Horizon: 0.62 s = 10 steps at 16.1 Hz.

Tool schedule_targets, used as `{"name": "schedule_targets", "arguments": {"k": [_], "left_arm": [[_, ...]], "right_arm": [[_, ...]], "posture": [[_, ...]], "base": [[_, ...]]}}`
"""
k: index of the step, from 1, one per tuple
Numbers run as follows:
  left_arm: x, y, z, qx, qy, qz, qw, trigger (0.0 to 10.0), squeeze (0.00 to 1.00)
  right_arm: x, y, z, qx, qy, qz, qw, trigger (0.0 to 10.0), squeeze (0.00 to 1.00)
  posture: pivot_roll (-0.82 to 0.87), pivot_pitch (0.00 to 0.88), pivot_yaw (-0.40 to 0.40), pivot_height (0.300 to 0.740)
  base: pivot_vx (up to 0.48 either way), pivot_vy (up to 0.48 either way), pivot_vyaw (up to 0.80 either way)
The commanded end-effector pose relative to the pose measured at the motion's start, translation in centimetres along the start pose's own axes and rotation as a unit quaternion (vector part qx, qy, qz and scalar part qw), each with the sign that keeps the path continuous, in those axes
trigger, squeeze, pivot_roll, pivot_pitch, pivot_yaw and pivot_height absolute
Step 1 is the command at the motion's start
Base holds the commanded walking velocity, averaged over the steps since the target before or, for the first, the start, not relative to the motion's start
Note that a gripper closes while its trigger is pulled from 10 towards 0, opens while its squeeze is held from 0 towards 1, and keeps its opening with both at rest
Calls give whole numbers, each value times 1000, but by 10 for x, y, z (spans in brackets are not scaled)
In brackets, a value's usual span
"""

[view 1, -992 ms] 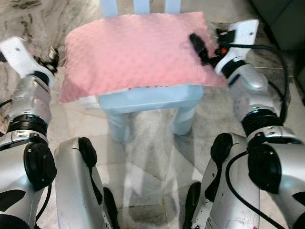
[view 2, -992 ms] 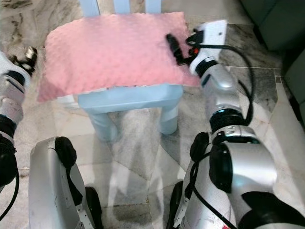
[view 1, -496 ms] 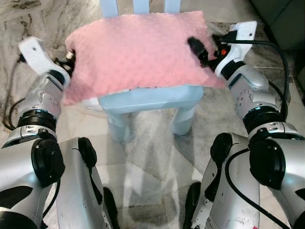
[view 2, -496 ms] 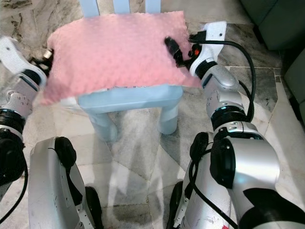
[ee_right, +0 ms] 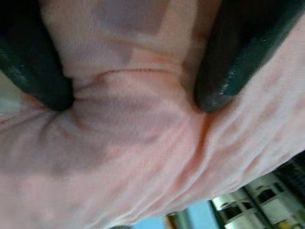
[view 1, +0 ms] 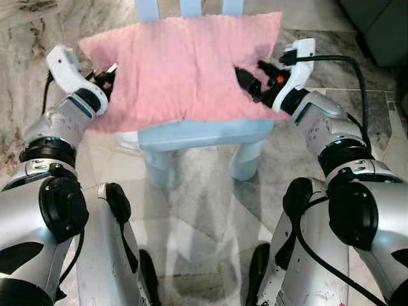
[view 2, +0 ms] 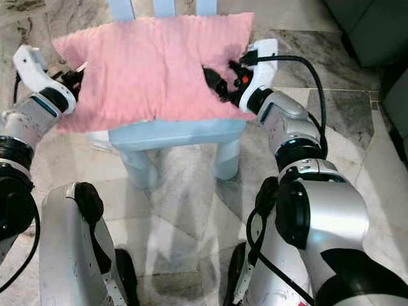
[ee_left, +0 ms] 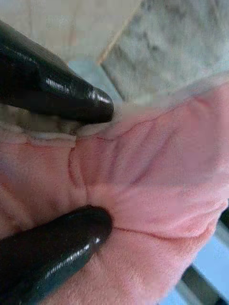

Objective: Move the pillow to the sofa

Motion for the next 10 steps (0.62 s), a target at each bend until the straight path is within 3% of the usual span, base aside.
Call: {"name": "schedule_targets", "arguments": {"k": [1, 10], "left_arm": [[-1, -8, -10, 5, -33, 21, 999, 0, 0], [1, -14, -13, -14, -59, 33, 998, 0, 0]], "right_arm": [[-3, -27, 11, -21, 31, 44, 998, 0, 0], [1, -32, 12, -37, 42, 46, 997, 0, 0]], "posture": [[-31, 362, 37, 306], [-37, 372, 32, 306]], "base": [[0, 0, 0], [0, 0, 0]]}}
Point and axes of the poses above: a point about 5 cm out from each wrist's last joint towards the gripper, its own x axis pointing back from the gripper into the wrist, its own y axis along the axis of the wrist's last joint, z = x × y, the point moved 5 cm from there along -x, pointing out of the wrist towards the gripper, and after that the axes turned 5 degrees about -x, right-handed, at the moved point
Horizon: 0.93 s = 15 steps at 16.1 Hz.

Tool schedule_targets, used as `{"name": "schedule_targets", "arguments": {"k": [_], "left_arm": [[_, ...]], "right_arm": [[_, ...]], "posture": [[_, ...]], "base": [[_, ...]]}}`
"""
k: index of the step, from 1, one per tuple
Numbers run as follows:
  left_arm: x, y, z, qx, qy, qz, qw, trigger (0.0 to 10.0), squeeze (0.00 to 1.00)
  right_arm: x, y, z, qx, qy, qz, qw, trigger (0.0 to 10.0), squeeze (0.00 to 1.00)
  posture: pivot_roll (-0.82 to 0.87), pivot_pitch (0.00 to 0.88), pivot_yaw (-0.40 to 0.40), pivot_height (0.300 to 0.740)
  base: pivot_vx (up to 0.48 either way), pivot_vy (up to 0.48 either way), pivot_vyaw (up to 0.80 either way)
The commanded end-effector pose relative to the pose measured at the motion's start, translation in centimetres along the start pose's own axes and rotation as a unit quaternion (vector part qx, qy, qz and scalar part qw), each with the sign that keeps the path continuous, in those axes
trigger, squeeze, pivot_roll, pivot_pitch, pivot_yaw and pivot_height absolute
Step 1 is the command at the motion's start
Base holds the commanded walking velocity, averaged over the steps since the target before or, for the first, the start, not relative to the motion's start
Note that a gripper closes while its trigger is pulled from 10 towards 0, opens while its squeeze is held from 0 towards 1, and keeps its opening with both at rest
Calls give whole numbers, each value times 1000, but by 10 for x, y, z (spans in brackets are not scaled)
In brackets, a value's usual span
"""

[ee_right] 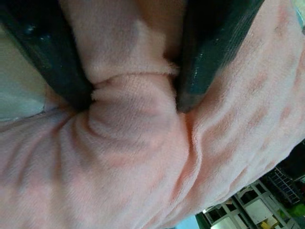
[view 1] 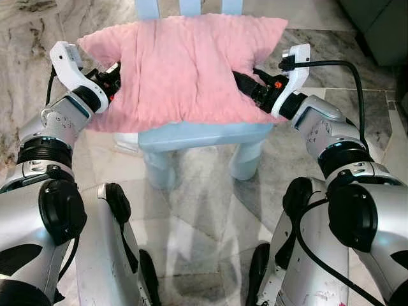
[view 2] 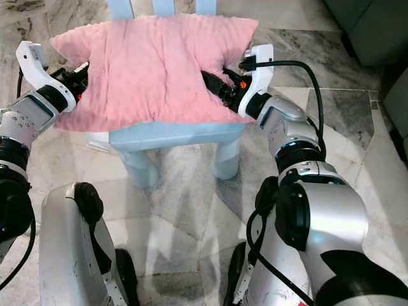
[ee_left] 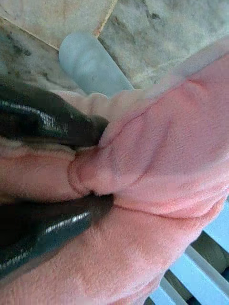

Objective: Move the pillow to the sofa

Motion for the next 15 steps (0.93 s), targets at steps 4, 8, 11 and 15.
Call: {"name": "schedule_targets", "arguments": {"k": [4, 8, 11, 15], "left_arm": [[-1, -14, -2, -18, -9, 19, 1000, 0, 0], [1, -10, 3, -78, 13, -11, 997, 0, 0], [4, -15, 11, -118, 30, -20, 992, 0, 0], [16, -18, 23, -154, 62, -65, 984, 0, 0]], "right_arm": [[-5, -25, 11, -25, 24, 30, 999, 0, 0], [-7, -16, 8, -22, 5, 1, 1000, 0, 0], [-5, -15, 6, -7, -3, -15, 1000, 0, 0], [4, -6, 4, 4, -8, -58, 998, 0, 0]], "posture": [[-34, 379, 31, 306], [-36, 375, 27, 306], [-40, 348, 23, 306], [-63, 263, 16, 306]], "base": [[0, 0, 0], [0, 0, 0], [0, 0, 0], [0, 0, 0]]}}
Point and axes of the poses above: a point about 5 cm out from each wrist's last joint towards the gripper, its own x axis pointing back from the gripper into the wrist, its own y axis along the axis of the wrist's last joint, z = x × y, the point moved 5 cm from there along -x, pointing out of the wrist towards the gripper, and after that the axes turned 5 degrees about -x, right-handed, at the moved point
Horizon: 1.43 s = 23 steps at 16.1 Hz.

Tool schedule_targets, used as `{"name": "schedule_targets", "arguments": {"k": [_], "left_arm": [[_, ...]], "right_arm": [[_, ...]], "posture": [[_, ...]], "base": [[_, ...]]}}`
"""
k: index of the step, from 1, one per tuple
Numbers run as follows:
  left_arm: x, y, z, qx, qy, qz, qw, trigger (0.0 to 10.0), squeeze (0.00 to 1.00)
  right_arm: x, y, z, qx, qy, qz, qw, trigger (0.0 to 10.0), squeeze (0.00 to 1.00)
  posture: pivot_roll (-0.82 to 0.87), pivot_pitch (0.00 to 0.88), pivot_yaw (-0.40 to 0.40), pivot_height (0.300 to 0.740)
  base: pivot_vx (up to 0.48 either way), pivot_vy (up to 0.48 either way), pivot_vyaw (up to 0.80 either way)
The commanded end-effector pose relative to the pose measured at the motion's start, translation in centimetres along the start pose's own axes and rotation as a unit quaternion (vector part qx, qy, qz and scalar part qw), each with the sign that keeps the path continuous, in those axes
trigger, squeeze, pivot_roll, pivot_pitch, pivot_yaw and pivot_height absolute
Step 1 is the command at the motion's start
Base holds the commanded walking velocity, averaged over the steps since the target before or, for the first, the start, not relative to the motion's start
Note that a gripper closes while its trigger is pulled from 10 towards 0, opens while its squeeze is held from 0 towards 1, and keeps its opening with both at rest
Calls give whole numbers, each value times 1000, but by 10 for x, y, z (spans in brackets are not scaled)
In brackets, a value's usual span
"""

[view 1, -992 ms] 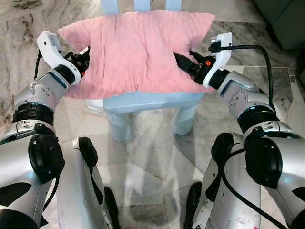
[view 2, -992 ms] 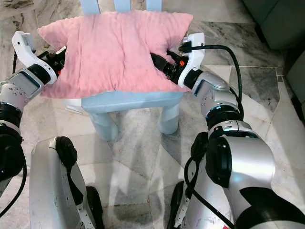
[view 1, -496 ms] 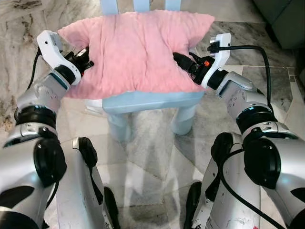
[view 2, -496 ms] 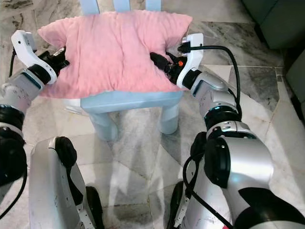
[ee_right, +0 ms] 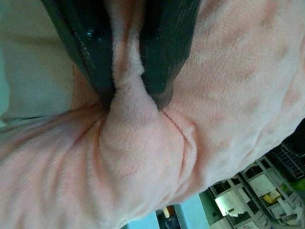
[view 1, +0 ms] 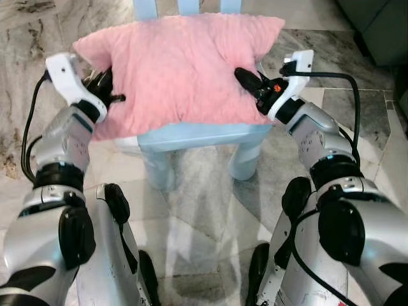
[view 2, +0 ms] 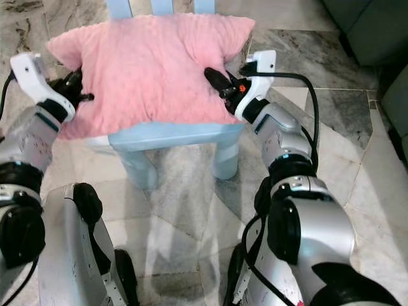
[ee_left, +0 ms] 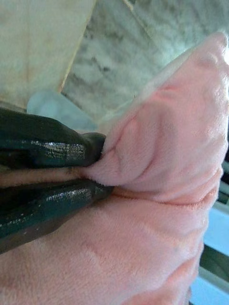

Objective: Move the pillow to the sofa

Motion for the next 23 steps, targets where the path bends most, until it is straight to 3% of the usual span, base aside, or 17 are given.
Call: {"name": "schedule_targets", "arguments": {"k": [1, 6, 8, 10, 13, 16, 18, 19, 20, 21, 22, 23], "left_arm": [[9, -7, 7, -15, 16, -6, 1000, 0, 0], [22, -24, 9, -28, 42, -25, 998, 0, 0], [27, -46, -8, -24, 33, -17, 999, 0, 0], [28, -55, -14, -10, 38, -15, 999, 0, 0], [29, -66, -35, -14, 28, -17, 999, 0, 0], [50, -98, -34, -19, 31, 25, 999, 0, 0], [73, -129, -28, -41, 29, 68, 996, 0, 0], [79, -139, -25, -45, 38, 87, 994, 0, 0], [86, -152, -17, -41, 65, 112, 991, 3059, 0], [88, -154, -20, -47, 64, 116, 990, 7176, 0], [87, -154, -23, -50, 59, 116, 990, 8980, 0], [85, -153, -27, -51, 53, 117, 990, 10000, 0]], "right_arm": [[4, -8, 3, -6, 1, -2, 1000, 0, 0], [29, -21, 5, 4, -36, -33, 999, 0, 0], [53, -40, -3, 2, -103, -45, 994, 0, 0], [58, -47, -4, -2, -122, -45, 991, 0, 0], [68, -50, -2, 23, -160, -50, 986, 0, 0], [82, -54, 0, 52, -198, -50, 978, 0, 0], [97, -73, 0, 86, -230, -18, 969, 8275, 0], [102, -81, 0, 108, -238, 0, 965, 7765, 0], [109, -95, -3, 112, -256, 29, 960, 10000, 0], [112, -100, -4, 116, -271, 39, 955, 10000, 0], [112, -99, -2, 116, -270, 35, 955, 10000, 0], [111, -95, -2, 118, -273, 26, 954, 10000, 0]], "posture": [[-73, 231, 14, 306], [-107, 104, 17, 306], [-130, 0, 24, 306], [-135, 0, 28, 306], [-139, 0, 34, 306], [-155, 0, 51, 306], [-158, 0, 56, 306], [-150, 0, 56, 306], [-146, 0, 58, 306], [-147, 0, 64, 306], [-146, 0, 63, 306], [-149, 0, 68, 306]], "base": [[0, 0, 0], [0, 0, 0], [0, 0, 0], [0, 0, 0], [0, 0, 0], [0, 0, 0], [0, 0, 0], [0, 0, 0], [0, 0, 0], [0, 0, 0], [0, 0, 0], [0, 0, 0]]}}
Point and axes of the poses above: a point about 5 cm out from each wrist's last joint towards the gripper, its own x axis pointing back from the gripper into the wrist, its own y axis along the axis of the wrist's last joint, z = x × y, the point moved 5 cm from there along -x, pointing out of the wrist towards the gripper, and after that the axes turned 5 degrees about -x, right-handed, at the moved point
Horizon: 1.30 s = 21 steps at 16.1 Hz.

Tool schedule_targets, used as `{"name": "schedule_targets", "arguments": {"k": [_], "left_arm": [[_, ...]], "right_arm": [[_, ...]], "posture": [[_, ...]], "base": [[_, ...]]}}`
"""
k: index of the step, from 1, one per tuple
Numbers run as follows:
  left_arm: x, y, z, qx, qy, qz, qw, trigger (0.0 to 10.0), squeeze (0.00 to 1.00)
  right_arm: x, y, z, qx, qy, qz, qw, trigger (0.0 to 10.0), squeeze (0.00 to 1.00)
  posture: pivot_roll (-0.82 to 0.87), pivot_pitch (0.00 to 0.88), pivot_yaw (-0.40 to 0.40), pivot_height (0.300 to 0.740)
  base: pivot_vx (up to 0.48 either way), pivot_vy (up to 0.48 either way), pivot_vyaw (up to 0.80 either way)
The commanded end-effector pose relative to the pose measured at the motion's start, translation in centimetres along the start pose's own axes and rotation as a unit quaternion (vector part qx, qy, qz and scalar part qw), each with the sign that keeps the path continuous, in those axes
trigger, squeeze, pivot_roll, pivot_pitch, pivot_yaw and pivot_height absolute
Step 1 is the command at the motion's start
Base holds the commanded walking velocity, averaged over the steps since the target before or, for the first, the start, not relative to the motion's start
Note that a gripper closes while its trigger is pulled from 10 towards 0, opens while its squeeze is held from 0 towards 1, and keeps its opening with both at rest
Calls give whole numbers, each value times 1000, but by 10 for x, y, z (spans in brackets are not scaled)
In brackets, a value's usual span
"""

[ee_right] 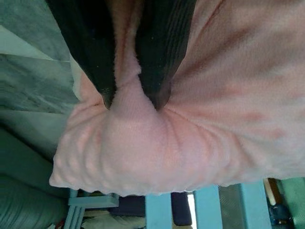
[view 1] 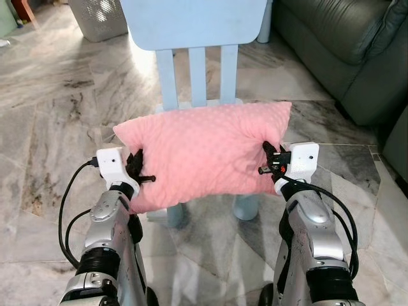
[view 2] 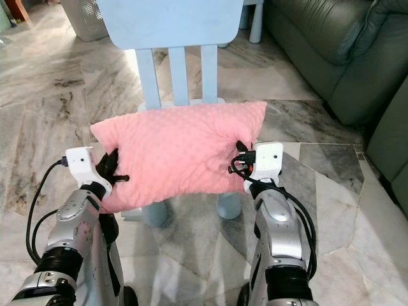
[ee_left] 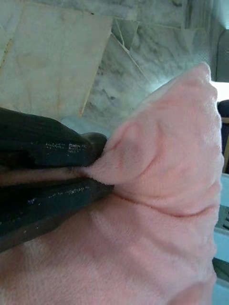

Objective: Move the pillow to the sofa

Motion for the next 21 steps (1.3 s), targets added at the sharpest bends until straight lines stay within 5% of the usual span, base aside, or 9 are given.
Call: {"name": "schedule_targets", "arguments": {"k": [1, 7, 21], "left_arm": [[0, -1, -5, -12, -9, 7, 1000, 10000, 0], [-7, 6, -20, -11, -35, 0, 999, 10000, 0], [-6, 0, -27, -6, -43, 10, 999, 10000, 0]], "right_arm": [[-1, 12, 1, 5, -5, -20, 1000, 10000, 0], [-6, 28, -7, -11, -28, -46, 998, 10000, 0], [-4, 31, -13, -17, -38, -48, 998, 10000, 0]], "posture": [[-155, 0, 72, 306], [-164, 0, 82, 306], [-181, 0, 79, 469]], "base": [[0, 0, 0], [0, 0, 0], [0, 0, 0]]}}
Point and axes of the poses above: a point about 5 cm out from each wrist's last joint towards the gripper, its own x axis pointing back from the gripper into the wrist, its own y axis along the axis of the wrist's last joint, z = x × y, the point moved 5 cm from there along -x, pointing out of the wrist towards the gripper, and after that the axes turned 5 degrees about -x, right-handed, at the moved point
